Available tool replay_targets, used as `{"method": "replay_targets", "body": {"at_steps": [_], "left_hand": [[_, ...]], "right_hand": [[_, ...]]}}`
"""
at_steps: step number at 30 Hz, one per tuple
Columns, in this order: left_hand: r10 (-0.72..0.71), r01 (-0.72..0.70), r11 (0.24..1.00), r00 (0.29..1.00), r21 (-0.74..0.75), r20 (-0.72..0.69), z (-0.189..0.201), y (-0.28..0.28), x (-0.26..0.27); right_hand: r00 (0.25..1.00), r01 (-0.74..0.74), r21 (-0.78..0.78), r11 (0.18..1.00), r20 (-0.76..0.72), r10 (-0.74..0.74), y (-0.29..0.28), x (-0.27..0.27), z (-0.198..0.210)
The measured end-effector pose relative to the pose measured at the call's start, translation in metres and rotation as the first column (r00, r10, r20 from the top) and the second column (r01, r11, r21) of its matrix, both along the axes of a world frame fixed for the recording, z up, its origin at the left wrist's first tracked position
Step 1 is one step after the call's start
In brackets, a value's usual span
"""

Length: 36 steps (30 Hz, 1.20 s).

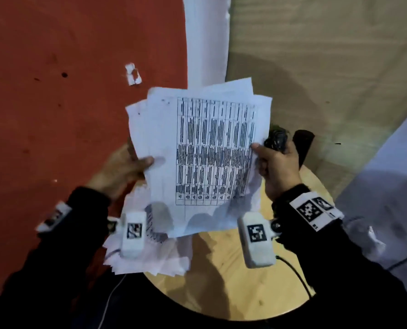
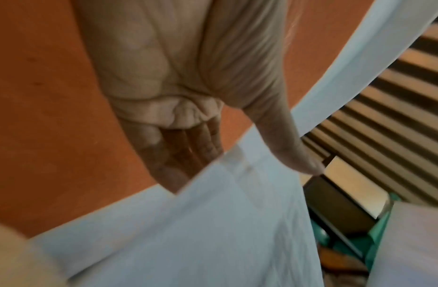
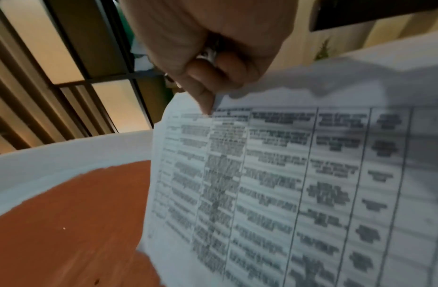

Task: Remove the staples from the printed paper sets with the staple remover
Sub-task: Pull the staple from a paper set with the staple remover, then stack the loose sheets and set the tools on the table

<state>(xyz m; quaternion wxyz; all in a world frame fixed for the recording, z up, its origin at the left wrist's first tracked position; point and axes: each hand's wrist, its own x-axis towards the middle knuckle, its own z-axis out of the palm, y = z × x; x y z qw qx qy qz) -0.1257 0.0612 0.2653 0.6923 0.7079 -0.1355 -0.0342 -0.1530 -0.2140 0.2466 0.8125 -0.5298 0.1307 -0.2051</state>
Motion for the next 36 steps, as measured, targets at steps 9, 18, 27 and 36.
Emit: {"method": "replay_targets", "body": {"at_steps": [9,18,27,36], "left_hand": [[0.358,-0.341,0.921,0.931,0.186,-0.071,-0.128,0.024,0.072],[0.450,-0.032,0.599,0.840,0.800,-0.304,-0.248,0.081,0.141],[0.249,-0.161,0.262,0.964,0.951,0.095,-0.263,0.024,0.104],[0.076,0.325,0.192,0.936,0.926,-0.344,-0.314,-0.037,0.044]], "right_hand": [[0.807,0.021,-0.450,0.893,-0.519,-0.281,0.004,0.018,-0.122],[0.564,-0.001,-0.467,0.884,-0.730,-0.386,-0.060,-0.057,-0.235],[0.576,-0.077,-0.272,0.959,-0.797,-0.180,-0.058,-0.053,-0.272],[0.617,-0.353,-0.140,0.925,-0.778,0.118,0.012,-0.006,-0.264]]}}
